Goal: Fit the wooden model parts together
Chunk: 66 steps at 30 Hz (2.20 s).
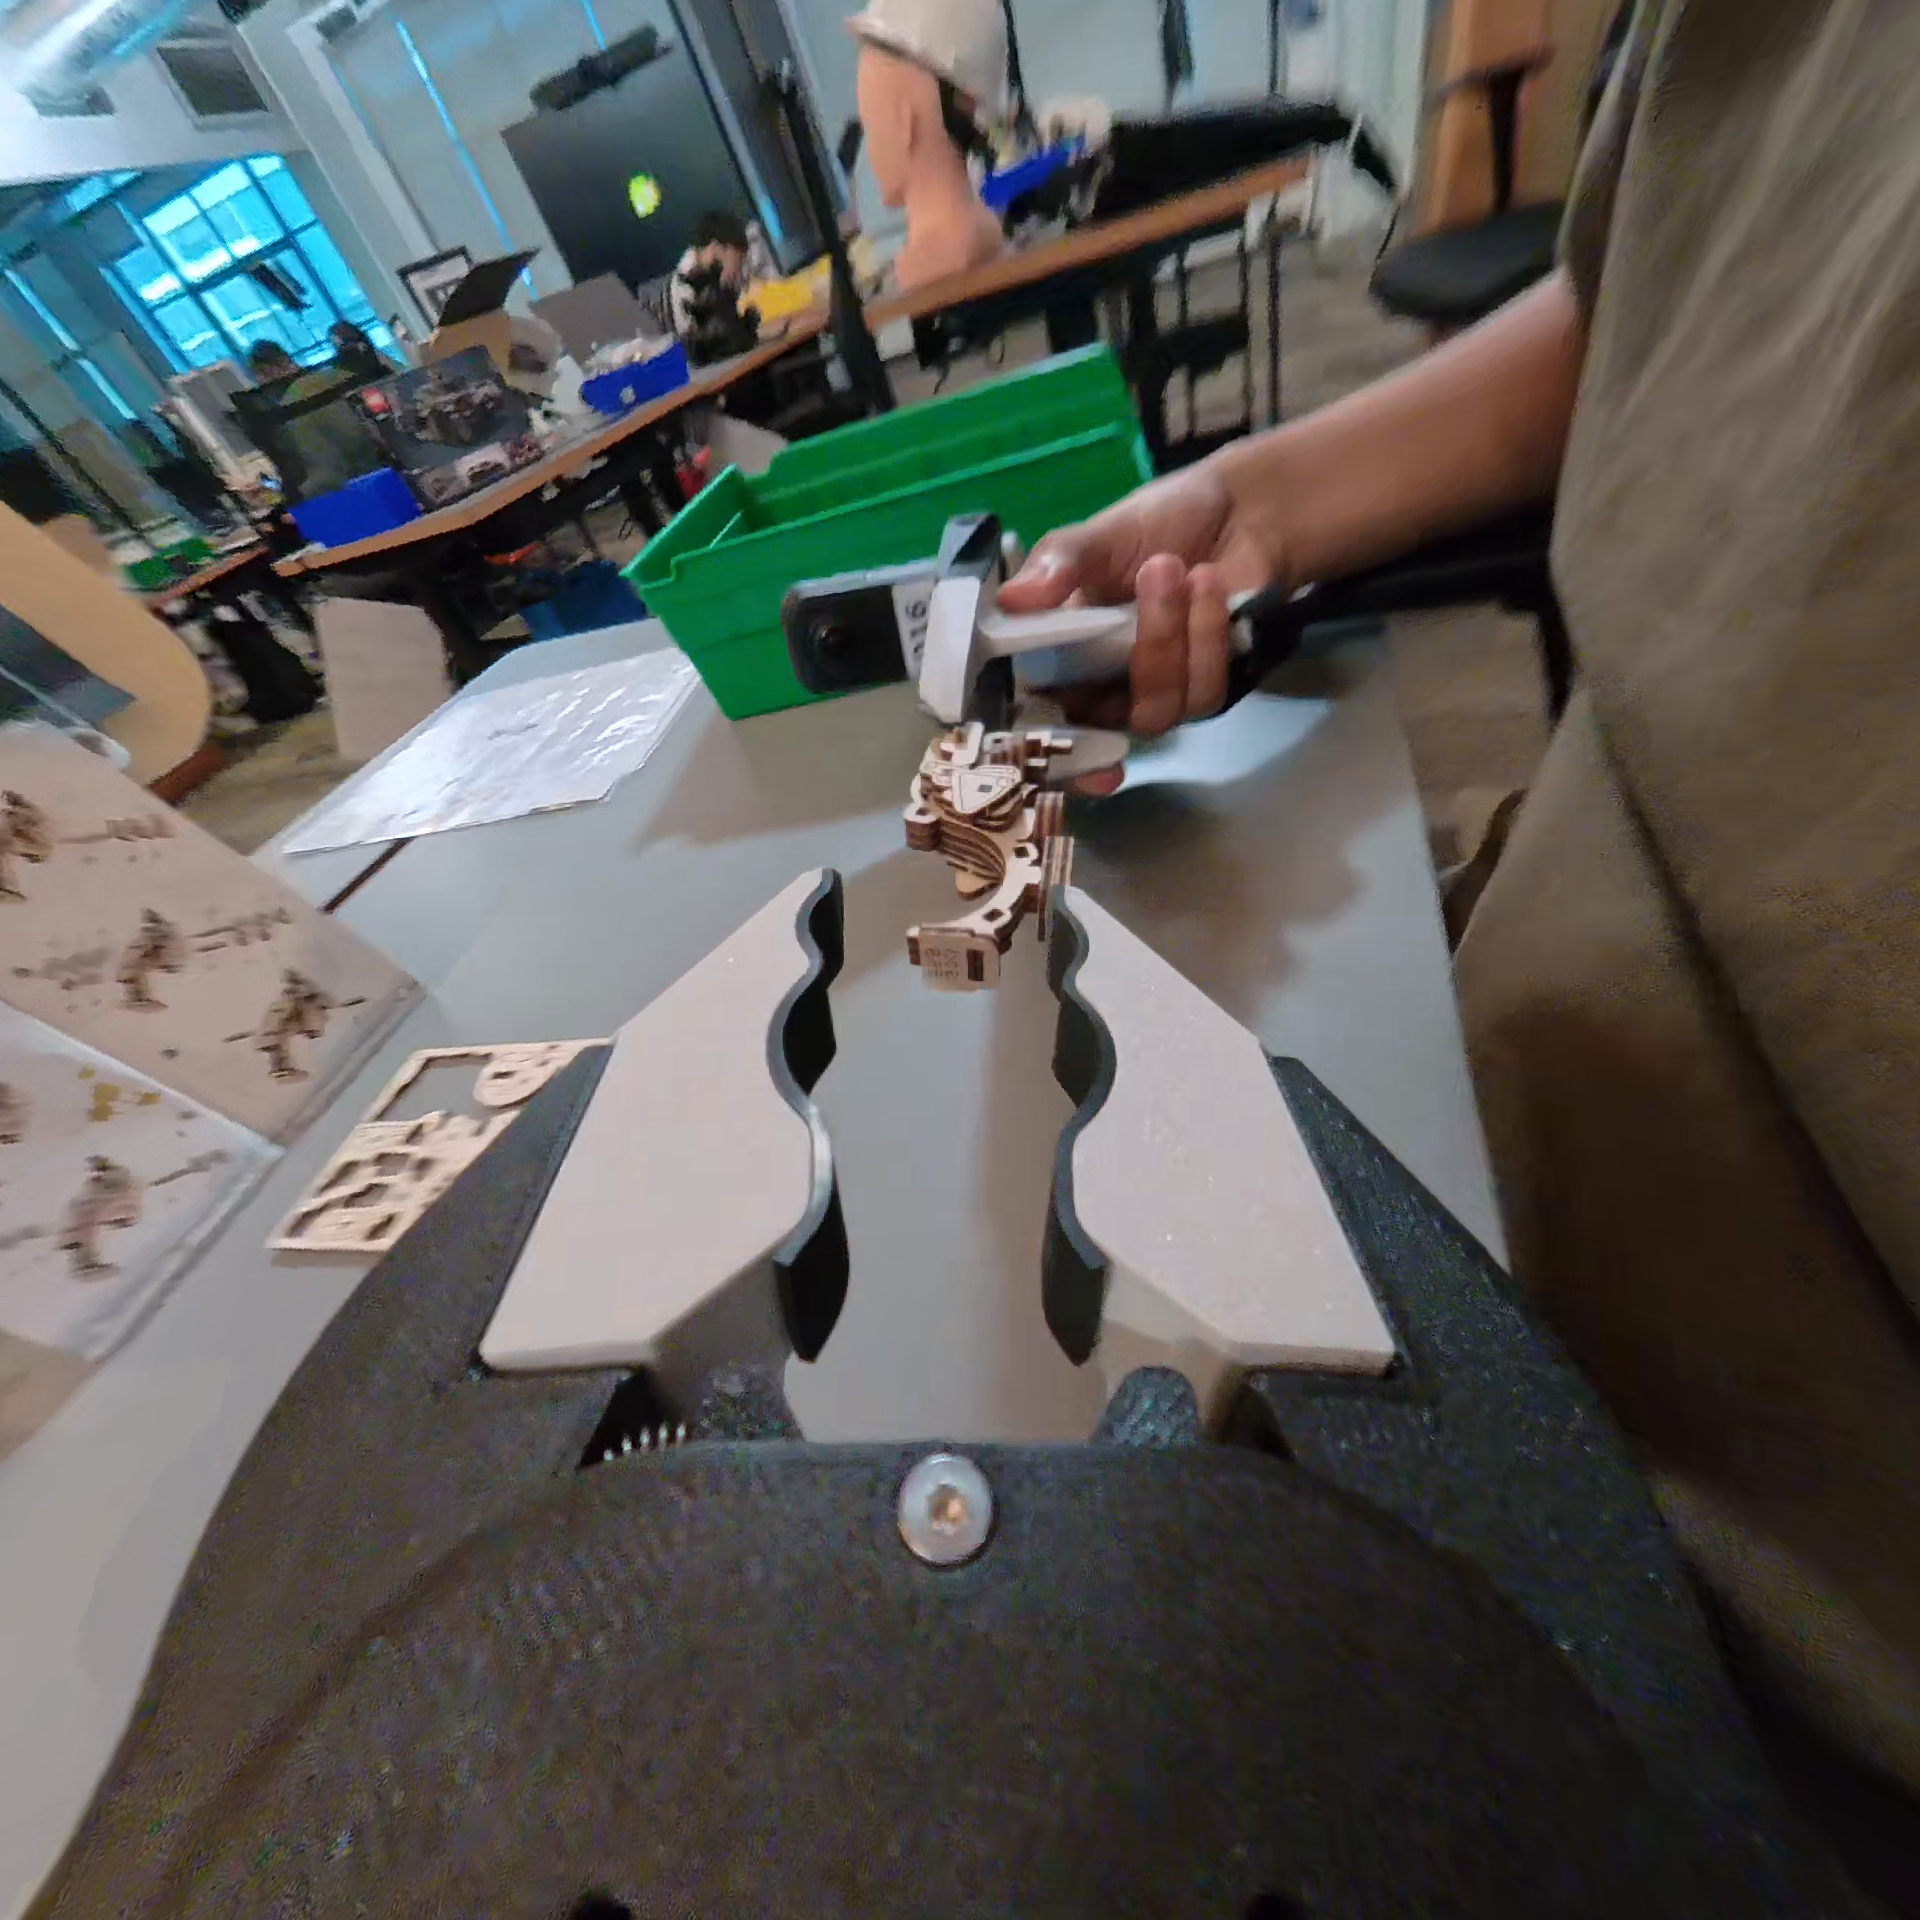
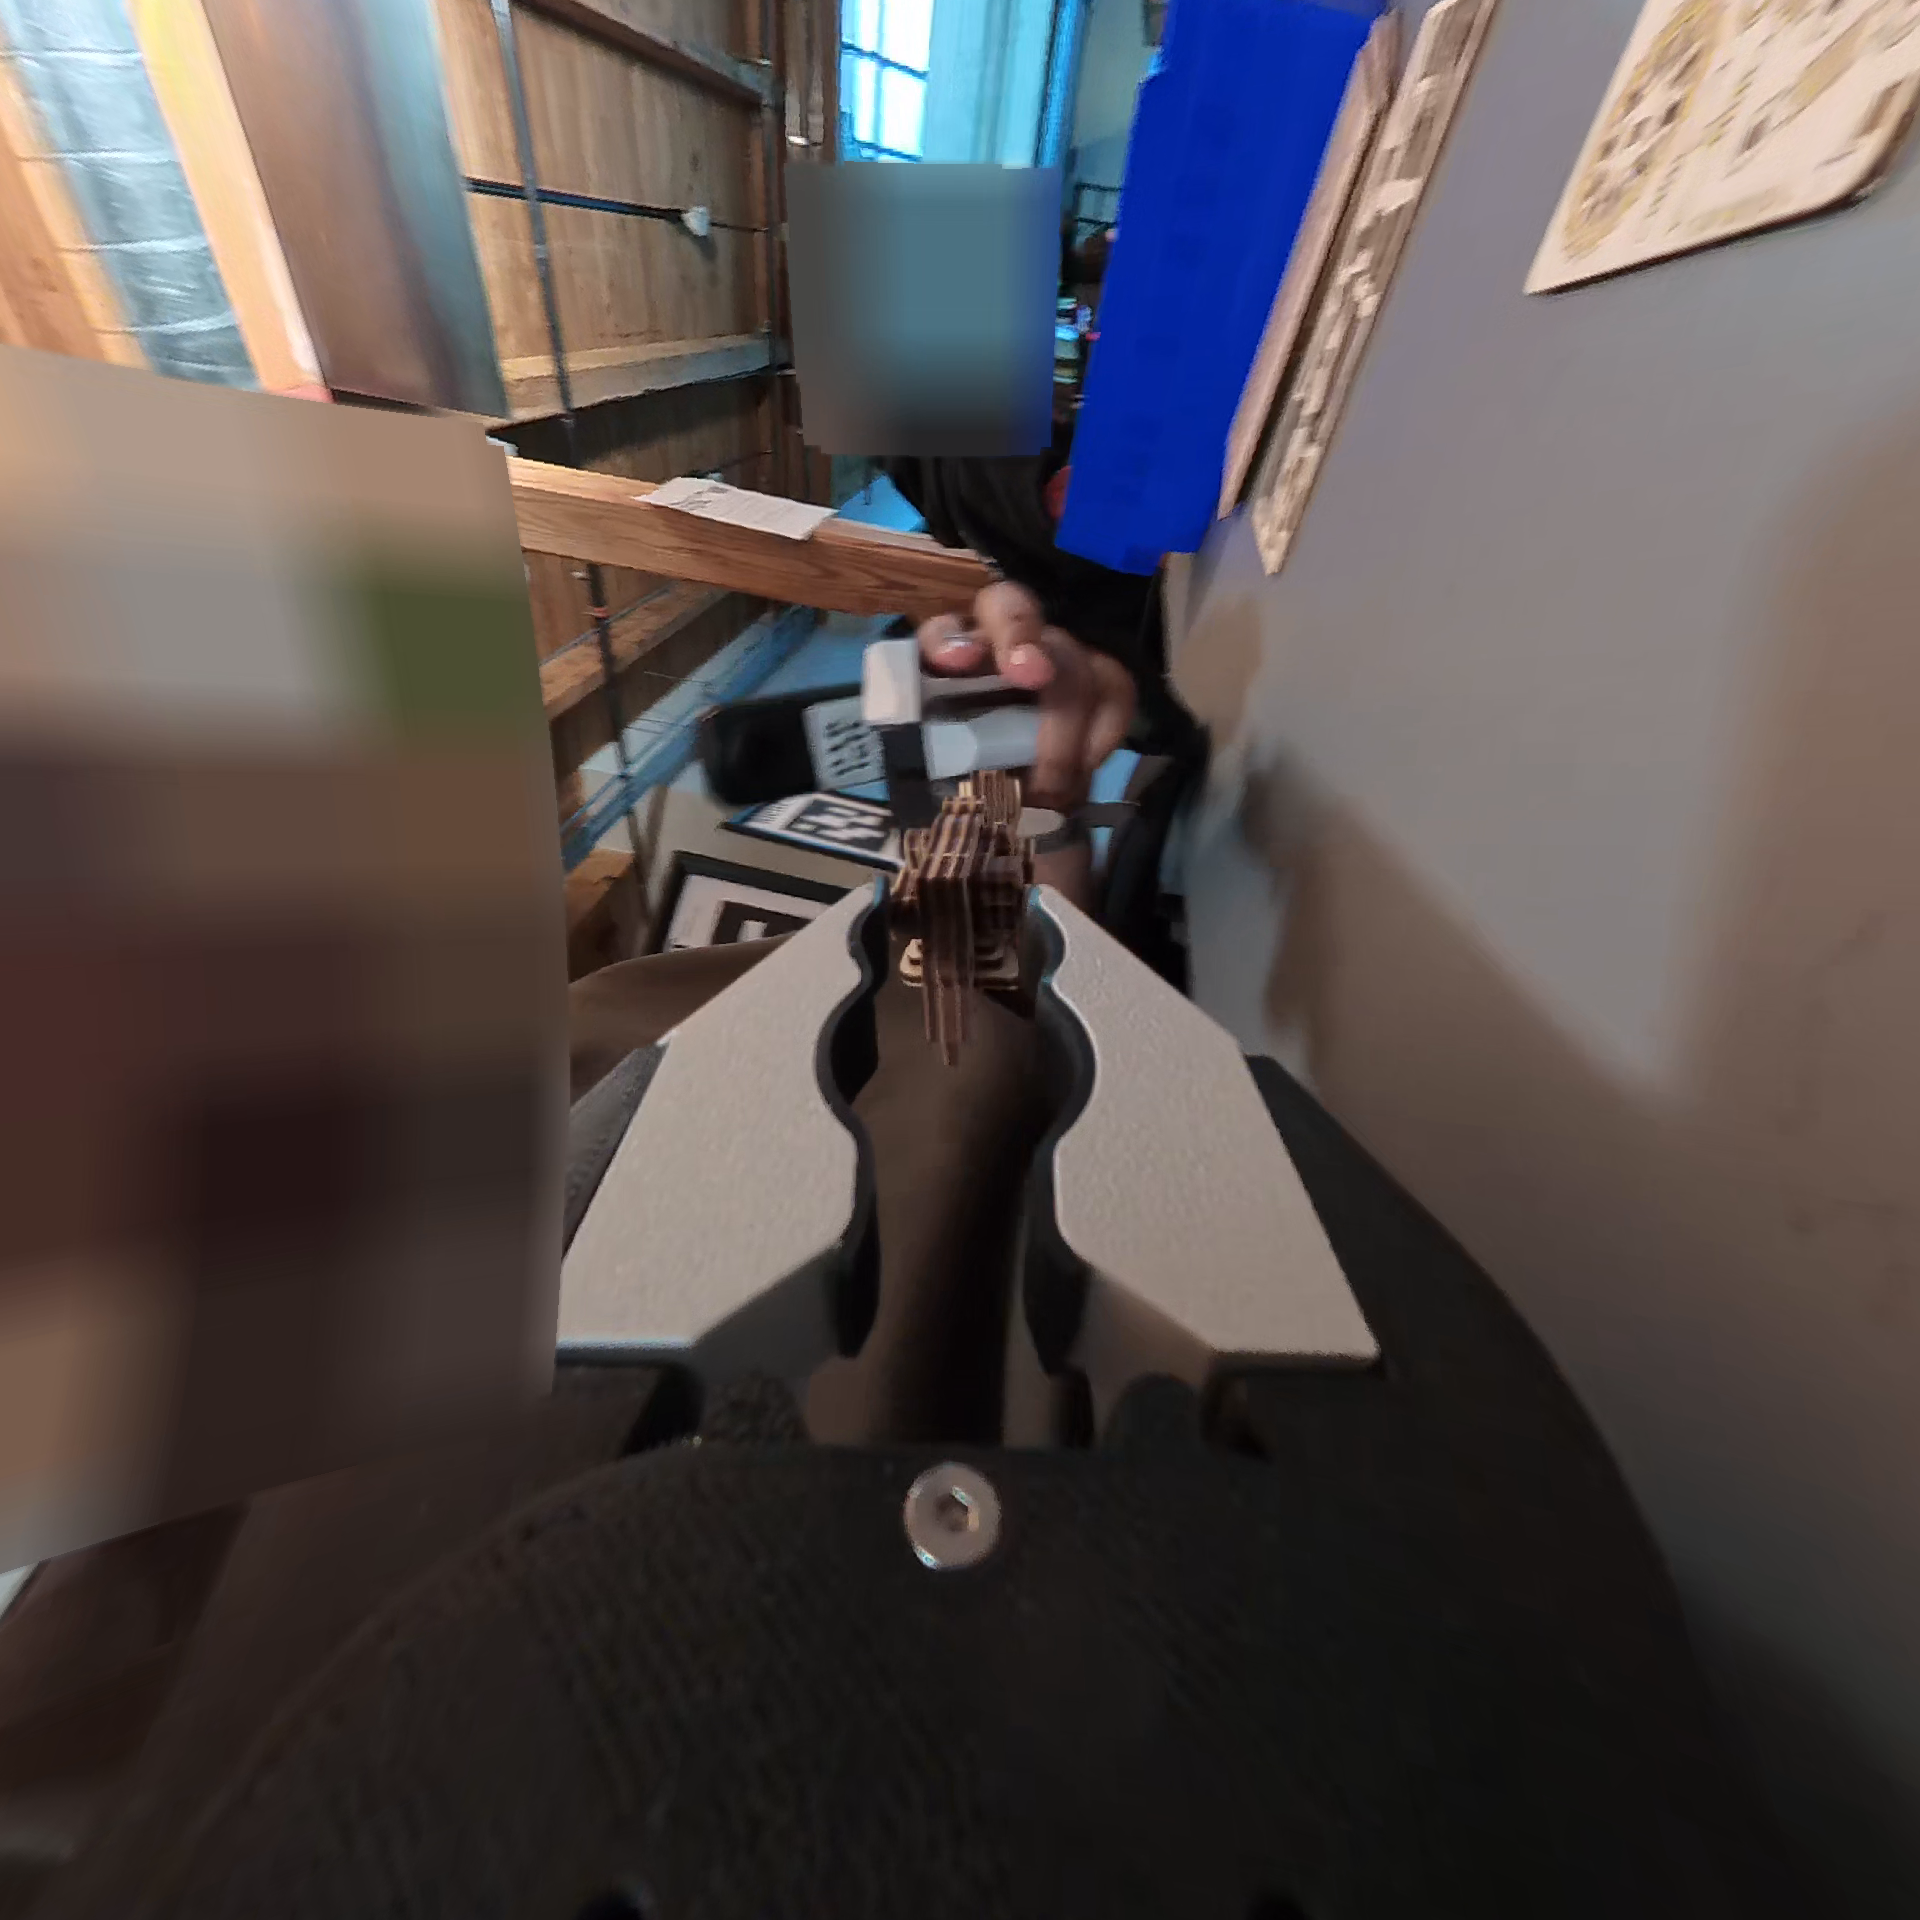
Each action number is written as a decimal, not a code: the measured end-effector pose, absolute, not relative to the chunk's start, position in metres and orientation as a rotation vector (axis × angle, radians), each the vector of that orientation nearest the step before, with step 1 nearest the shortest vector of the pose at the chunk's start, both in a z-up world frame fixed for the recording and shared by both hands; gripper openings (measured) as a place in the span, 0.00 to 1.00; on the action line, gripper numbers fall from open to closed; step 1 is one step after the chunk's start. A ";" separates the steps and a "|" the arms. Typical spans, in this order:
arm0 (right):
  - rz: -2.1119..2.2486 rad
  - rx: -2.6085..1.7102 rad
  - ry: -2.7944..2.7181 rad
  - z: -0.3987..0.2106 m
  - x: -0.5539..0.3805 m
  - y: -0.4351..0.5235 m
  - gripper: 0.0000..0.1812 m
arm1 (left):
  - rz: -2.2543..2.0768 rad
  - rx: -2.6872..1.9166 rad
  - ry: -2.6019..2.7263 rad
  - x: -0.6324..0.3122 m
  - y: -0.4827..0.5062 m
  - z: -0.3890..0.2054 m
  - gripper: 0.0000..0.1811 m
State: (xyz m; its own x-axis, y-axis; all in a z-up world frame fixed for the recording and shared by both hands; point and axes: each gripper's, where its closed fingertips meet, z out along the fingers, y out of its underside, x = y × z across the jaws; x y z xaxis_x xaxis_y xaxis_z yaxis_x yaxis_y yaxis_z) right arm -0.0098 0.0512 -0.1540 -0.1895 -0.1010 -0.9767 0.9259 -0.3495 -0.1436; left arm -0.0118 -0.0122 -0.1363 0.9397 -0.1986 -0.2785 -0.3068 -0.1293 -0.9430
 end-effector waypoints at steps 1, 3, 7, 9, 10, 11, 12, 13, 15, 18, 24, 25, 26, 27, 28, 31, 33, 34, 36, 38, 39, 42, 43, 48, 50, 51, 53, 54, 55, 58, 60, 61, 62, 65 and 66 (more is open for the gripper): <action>-1.650 1.287 1.074 -0.157 -0.010 0.051 0.12 | 0.161 -1.744 0.413 -0.012 -0.011 -0.139 0.19; -1.643 1.320 1.120 -0.164 -0.012 0.051 0.12 | 0.269 -1.805 0.485 -0.010 -0.009 -0.146 0.18; -1.632 1.332 1.138 -0.167 -0.012 0.051 0.13 | 0.406 -1.918 0.621 -0.004 -0.005 -0.170 0.16; -1.623 1.341 1.162 -0.170 -0.012 0.049 0.13 | 0.451 -1.971 0.669 -0.003 -0.005 -0.182 0.16; -1.618 1.347 1.183 -0.172 -0.011 0.049 0.13 | 0.486 -2.004 0.691 -0.004 -0.005 -0.187 0.16; -1.612 1.353 1.209 -0.174 -0.010 0.048 0.13 | 0.520 -2.040 0.719 -0.006 -0.006 -0.191 0.15; -1.606 1.358 1.236 -0.176 -0.010 0.047 0.12 | 0.554 -2.065 0.743 -0.007 -0.008 -0.193 0.15; -1.599 1.360 1.261 -0.178 -0.009 0.046 0.12 | 0.584 -2.085 0.763 -0.007 -0.008 -0.194 0.14; -1.585 1.364 1.299 -0.181 -0.007 0.043 0.12 | 0.599 -2.129 0.797 -0.004 -0.010 -0.199 0.14; -1.568 1.364 1.325 -0.184 -0.005 0.040 0.12 | 0.631 -2.187 0.844 -0.005 -0.012 -0.211 0.13; -1.548 1.369 1.356 -0.188 -0.003 0.037 0.13 | 0.627 -2.188 0.872 -0.001 -0.010 -0.218 0.07; -1.547 1.373 1.358 -0.188 -0.003 0.037 0.13 | 0.631 -2.176 0.875 0.000 -0.009 -0.217 0.06; -1.548 1.375 1.357 -0.188 -0.003 0.037 0.13 | 0.630 -2.169 0.883 0.001 -0.009 -0.217 0.05; -1.551 1.378 1.348 -0.188 -0.004 0.038 0.13 | 0.630 -2.166 0.884 0.001 -0.008 -0.217 0.04; -1.556 1.382 1.340 -0.187 -0.005 0.039 0.13 | 0.634 -2.160 0.881 0.001 -0.007 -0.217 0.04; -1.576 1.377 1.319 -0.184 -0.006 0.041 0.15 | 0.624 -2.138 0.868 0.001 -0.005 -0.216 0.04; -1.599 1.365 1.304 -0.180 -0.007 0.042 0.18 | 0.601 -2.119 0.839 0.002 -0.003 -0.214 0.04; -1.614 1.358 1.293 -0.178 -0.008 0.043 0.20 | 0.592 -2.108 0.820 0.001 -0.002 -0.212 0.04; -1.649 1.349 1.281 -0.172 -0.010 0.047 0.22 | 0.572 -2.093 0.776 -0.002 -0.001 -0.209 0.04; -1.699 1.344 1.281 -0.166 -0.014 0.052 0.24 | 0.546 -2.076 0.719 -0.006 0.000 -0.206 0.04; -1.730 1.345 1.286 -0.162 -0.016 0.056 0.24 | 0.523 -2.066 0.688 -0.007 0.000 -0.203 0.04; -1.860 1.376 1.347 -0.152 -0.026 0.071 0.25 | 0.412 -2.029 0.559 -0.010 0.002 -0.196 0.04; -1.918 1.399 1.391 -0.149 -0.031 0.077 0.26 | 0.350 -2.015 0.505 -0.011 0.002 -0.193 0.04; -2.227 1.356 2.041 -0.124 -0.034 0.095 0.23 | -0.129 -1.923 0.224 -0.003 0.001 -0.176 0.04; -2.235 1.207 2.440 -0.124 -0.027 0.088 0.20 | -0.311 -1.885 0.156 0.002 -0.001 -0.170 0.04; -2.210 1.120 2.627 -0.128 -0.022 0.084 0.18 | -0.362 -1.868 0.137 0.003 -0.002 -0.168 0.04; -2.122 0.937 2.940 -0.140 -0.015 0.075 0.14 | -0.408 -1.863 0.101 0.002 -0.003 -0.169 0.04; -2.070 0.859 3.059 -0.146 -0.012 0.071 0.13 | -0.428 -1.874 0.089 0.001 -0.003 -0.171 0.04; -2.029 0.783 3.150 -0.152 -0.010 0.067 0.12 | -0.455 -1.880 0.083 0.002 -0.004 -0.174 0.04; -1.947 0.633 3.331 -0.159 -0.008 0.062 0.11 | -0.537 -1.881 0.083 0.009 -0.005 -0.175 0.04; -1.909 0.551 3.386 -0.163 -0.004 0.059 0.10 | -0.557 -1.878 0.088 0.012 -0.005 -0.175 0.04; -1.893 0.514 3.403 -0.165 -0.003 0.057 0.10 | -0.567 -1.876 0.091 0.013 -0.006 -0.175 0.04; -1.873 0.480 3.424 -0.167 -0.001 0.055 0.10 | -0.580 -1.875 0.092 0.014 -0.006 -0.174 0.04; -1.798 0.397 3.527 -0.172 -0.001 0.054 0.10 | -0.602 -1.876 0.101 0.017 -0.007 -0.175 0.04; -1.782 0.366 3.557 -0.173 0.000 0.054 0.10 | -0.607 -1.878 0.104 0.018 -0.007 -0.175 0.04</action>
State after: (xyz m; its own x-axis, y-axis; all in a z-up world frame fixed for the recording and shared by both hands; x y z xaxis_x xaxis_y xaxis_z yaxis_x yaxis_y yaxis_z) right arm -0.0003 0.0537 -0.1726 -0.6435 0.4714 0.6031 -0.2009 0.6563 -0.7273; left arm 0.0180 -0.0074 -0.1748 0.8645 -0.3519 0.3590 0.2128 -0.3908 -0.8955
